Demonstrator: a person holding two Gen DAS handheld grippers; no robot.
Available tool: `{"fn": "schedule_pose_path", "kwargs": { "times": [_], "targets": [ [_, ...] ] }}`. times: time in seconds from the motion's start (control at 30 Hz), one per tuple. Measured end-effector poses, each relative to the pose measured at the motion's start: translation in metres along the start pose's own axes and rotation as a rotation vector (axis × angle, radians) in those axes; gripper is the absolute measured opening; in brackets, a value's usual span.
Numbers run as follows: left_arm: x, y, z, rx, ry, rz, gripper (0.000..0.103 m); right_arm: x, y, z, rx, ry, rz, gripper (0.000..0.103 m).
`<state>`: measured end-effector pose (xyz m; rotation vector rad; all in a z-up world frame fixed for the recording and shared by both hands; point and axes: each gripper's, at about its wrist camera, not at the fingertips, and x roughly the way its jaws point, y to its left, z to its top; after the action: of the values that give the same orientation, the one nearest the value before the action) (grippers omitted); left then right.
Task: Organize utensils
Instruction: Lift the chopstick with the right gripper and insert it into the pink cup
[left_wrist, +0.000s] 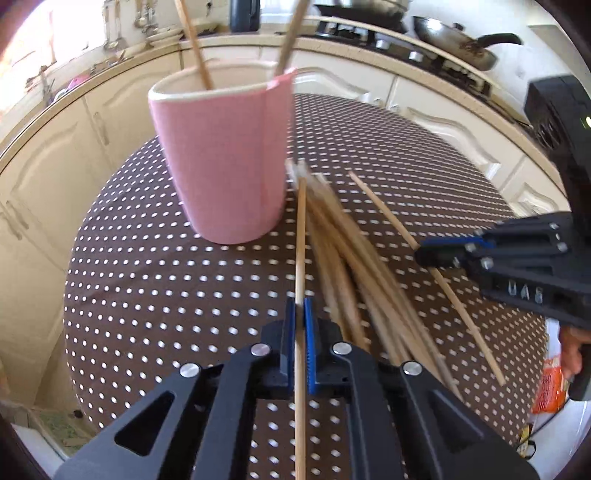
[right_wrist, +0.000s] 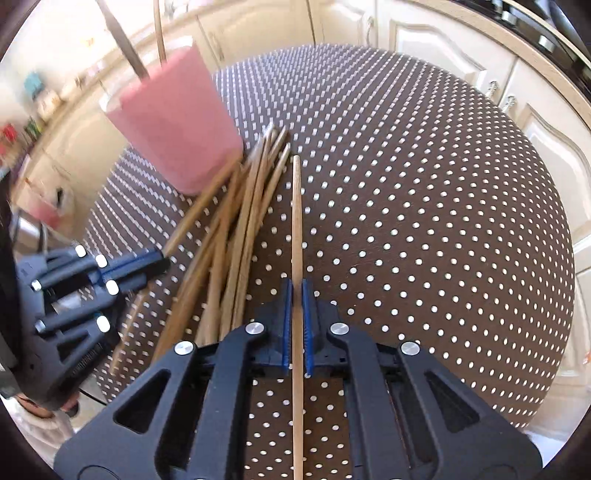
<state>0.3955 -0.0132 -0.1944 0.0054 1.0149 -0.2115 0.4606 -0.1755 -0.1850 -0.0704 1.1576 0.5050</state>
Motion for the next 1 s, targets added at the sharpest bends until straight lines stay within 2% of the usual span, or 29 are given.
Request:
{"fn": "schedule_pose_path", "kwargs": {
  "times": [0.17, 0.27, 0.33, 0.43, 0.47, 0.57, 0.73, 1.0],
  "targets": [
    [-0.028, -0.014, -0.007, 0.029, -0.072, -0.034, 0.005, -0.038, -0.014, -0.010, 0.045, -0.137, 0.082, 0.006],
    [-0.046, -0.019, -0.008, 0.021, -0.104, -0.104, 0.005, -0.063, -0.016, -0.016, 0.048, -0.216, 0.122, 0.006],
    [-0.059, -0.024, -0.009, 0.025, -0.134, -0.118, 0.005, -0.082, -0.020, -0.022, 0.055, -0.274, 0.153, 0.006],
    [-0.080, -0.031, -0.009, 0.046, -0.208, -0.141, 0.005, -0.104, -0.017, -0.028, 0.057, -0.355, 0.183, 0.006],
    [-0.087, -0.032, -0.009, 0.046, -0.233, -0.157, 0.005, -0.112, -0.014, -0.042, 0.058, -0.373, 0.194, 0.006],
    [-0.104, -0.031, -0.009, 0.015, -0.300, -0.184, 0.005, -0.117, 0.006, -0.042, 0.055, -0.421, 0.217, 0.006],
    [-0.136, -0.024, -0.011, -0.027, -0.477, -0.224, 0.005, -0.145, 0.028, -0.044, 0.024, -0.514, 0.225, 0.006],
    [-0.163, 0.017, -0.005, -0.140, -0.707, -0.221, 0.005, -0.165, 0.057, -0.035, -0.032, -0.631, 0.241, 0.006]
  ]
}}
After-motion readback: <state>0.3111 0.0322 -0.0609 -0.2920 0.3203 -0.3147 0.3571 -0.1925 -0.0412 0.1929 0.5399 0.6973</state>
